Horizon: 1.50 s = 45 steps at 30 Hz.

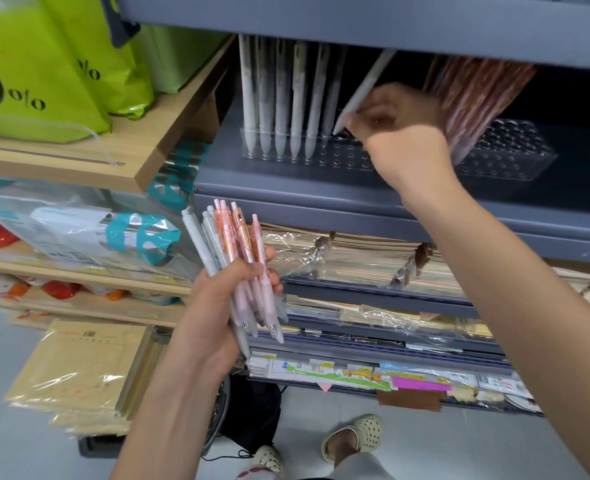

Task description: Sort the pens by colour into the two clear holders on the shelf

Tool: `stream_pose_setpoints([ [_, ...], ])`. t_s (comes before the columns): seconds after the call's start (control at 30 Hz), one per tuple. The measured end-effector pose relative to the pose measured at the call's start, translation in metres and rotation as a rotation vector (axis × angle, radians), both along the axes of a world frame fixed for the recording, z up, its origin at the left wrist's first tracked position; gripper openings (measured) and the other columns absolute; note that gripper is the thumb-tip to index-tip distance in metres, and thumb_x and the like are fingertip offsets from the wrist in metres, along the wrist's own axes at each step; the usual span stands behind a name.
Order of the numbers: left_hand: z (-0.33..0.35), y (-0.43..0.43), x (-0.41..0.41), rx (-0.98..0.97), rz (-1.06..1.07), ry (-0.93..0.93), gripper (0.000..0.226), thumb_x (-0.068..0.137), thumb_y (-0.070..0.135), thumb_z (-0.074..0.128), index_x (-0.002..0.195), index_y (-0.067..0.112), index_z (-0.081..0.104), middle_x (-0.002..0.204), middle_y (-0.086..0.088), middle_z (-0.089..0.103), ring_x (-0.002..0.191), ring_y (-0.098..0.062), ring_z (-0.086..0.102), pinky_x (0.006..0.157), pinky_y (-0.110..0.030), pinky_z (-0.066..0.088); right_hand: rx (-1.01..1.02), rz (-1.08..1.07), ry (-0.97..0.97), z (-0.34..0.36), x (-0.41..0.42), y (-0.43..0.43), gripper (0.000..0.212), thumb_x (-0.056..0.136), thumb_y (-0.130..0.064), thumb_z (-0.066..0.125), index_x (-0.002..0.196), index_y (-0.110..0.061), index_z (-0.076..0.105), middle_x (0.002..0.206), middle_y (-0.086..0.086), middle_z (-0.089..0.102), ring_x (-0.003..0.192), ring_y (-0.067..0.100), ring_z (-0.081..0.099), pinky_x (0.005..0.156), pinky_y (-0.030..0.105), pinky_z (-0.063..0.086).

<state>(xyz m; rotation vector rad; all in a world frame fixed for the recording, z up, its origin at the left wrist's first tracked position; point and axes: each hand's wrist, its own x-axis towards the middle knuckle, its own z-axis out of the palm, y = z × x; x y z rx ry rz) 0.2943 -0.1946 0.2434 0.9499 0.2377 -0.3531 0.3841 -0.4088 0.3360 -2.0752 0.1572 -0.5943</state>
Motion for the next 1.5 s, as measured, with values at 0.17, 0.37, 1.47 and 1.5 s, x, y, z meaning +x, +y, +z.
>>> stream_pose_setpoints([
  [0.17, -0.002, 0.003, 0.002, -0.007, 0.014, 0.007, 0.038, 0.079, 0.002, 0.062, 0.116, -0.005, 0.065, 0.074, -0.009, 0.065, 0.067, -0.02, 0.064, 0.063, -0.028, 0.058, -0.16, -0.025, 0.064, -0.001, 0.017, 0.002, 0.008, 0.083, -0.021, 0.071, 0.089, -0.016, 0.069, 0.085, 0.0, 0.073, 0.084, 0.017, 0.07, 0.079, 0.031, 0.055],
  [0.37, -0.002, 0.001, 0.006, -0.033, 0.01, 0.014, 0.061, 0.068, 0.003, 0.068, 0.127, -0.007, 0.057, 0.085, -0.007, 0.069, 0.074, -0.021, 0.063, 0.067, -0.03, 0.057, -0.38, -0.063, 0.151, 0.01, 0.022, 0.007, 0.01, 0.08, -0.026, 0.068, 0.088, -0.022, 0.072, 0.082, -0.007, 0.07, 0.094, 0.018, 0.068, 0.086, 0.028, 0.052],
  [1.47, 0.002, 0.006, -0.001, -0.036, -0.012, -0.006, 0.053, 0.07, 0.002, 0.071, 0.121, -0.008, 0.061, 0.082, -0.008, 0.068, 0.07, -0.02, 0.064, 0.064, -0.029, 0.057, -0.514, -0.069, 0.216, 0.013, 0.018, 0.014, 0.02, 0.087, -0.035, 0.067, 0.091, -0.017, 0.074, 0.098, 0.009, 0.073, 0.104, 0.03, 0.063, 0.091, 0.032, 0.051],
  [1.5, 0.002, 0.006, -0.002, -0.034, -0.011, -0.008, 0.055, 0.07, 0.002, 0.071, 0.123, -0.008, 0.06, 0.082, -0.008, 0.068, 0.071, -0.02, 0.063, 0.064, -0.029, 0.057, -0.508, -0.068, 0.214, 0.013, 0.018, 0.014, 0.019, 0.087, -0.035, 0.067, 0.09, -0.017, 0.074, 0.098, 0.009, 0.073, 0.103, 0.03, 0.064, 0.09, 0.032, 0.051],
])
